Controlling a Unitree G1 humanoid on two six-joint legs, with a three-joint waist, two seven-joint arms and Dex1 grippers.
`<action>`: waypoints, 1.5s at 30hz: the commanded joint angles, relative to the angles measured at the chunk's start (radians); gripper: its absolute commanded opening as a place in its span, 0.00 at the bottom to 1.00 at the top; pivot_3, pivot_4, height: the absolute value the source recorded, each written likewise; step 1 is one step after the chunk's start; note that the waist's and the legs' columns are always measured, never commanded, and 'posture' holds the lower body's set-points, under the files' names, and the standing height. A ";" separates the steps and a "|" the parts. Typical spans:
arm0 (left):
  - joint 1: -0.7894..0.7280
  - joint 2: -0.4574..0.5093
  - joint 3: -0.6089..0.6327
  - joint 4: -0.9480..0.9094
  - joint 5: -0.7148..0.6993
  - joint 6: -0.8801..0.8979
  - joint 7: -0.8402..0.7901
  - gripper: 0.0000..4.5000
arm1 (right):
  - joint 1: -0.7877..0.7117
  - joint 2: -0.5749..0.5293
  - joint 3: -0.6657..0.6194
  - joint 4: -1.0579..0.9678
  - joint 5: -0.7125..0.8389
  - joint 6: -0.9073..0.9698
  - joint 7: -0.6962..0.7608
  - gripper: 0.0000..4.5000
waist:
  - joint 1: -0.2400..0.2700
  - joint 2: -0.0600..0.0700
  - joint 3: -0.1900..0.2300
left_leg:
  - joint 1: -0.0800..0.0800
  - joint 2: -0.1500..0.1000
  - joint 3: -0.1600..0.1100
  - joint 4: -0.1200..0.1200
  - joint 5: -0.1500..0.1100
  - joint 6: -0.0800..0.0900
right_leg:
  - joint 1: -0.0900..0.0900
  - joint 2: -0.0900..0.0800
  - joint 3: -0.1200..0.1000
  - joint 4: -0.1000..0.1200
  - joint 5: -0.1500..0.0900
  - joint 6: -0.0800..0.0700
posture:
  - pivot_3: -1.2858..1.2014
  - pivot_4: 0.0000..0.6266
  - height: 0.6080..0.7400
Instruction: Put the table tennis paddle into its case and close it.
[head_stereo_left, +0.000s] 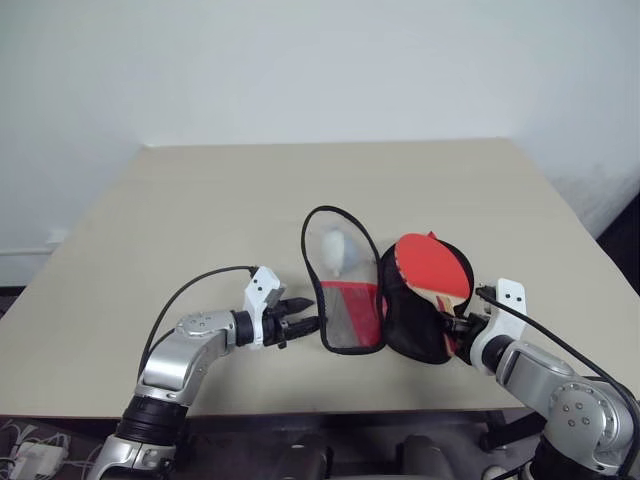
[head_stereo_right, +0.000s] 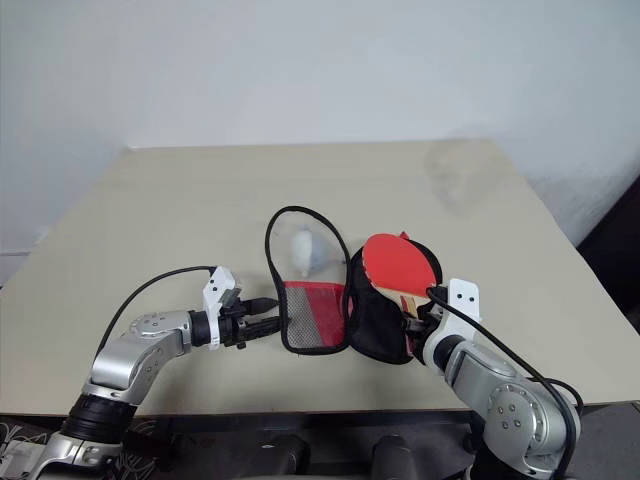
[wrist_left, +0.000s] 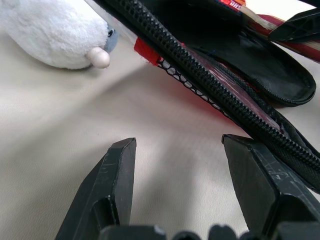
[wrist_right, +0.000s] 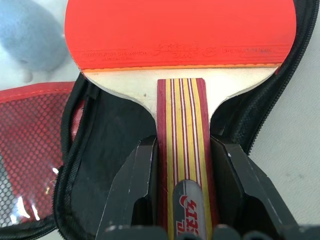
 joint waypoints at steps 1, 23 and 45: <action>-0.019 -0.003 0.007 -0.007 0.001 -0.007 0.000 0.64 | -0.021 0.014 -0.011 0.010 -0.050 -0.018 -0.034 0.26 | 0.000 0.000 0.000 | 0.000 0.000 0.000 0.000 0.000 0.000 | 0.000 0.000 0.000 0.000 0.000 0.000 | 0.52 0.00 1.00; -0.023 -0.025 0.011 0.009 0.022 -0.025 -0.002 0.64 | -0.046 -0.027 0.057 -0.021 -0.052 -0.004 0.078 0.91 | 0.000 0.000 0.000 | 0.000 0.000 0.000 0.000 0.000 0.000 | 0.000 0.000 0.000 0.000 0.000 0.000 | 0.52 0.00 1.00; -0.031 -0.008 0.019 0.016 0.022 -0.017 -0.011 0.64 | 0.161 -0.355 0.011 -0.049 0.180 -0.026 0.450 0.91 | 0.001 -0.002 0.000 | -0.001 0.001 0.001 0.001 0.000 0.000 | 0.001 0.000 -0.001 -0.002 0.000 0.001 | 0.52 0.00 1.00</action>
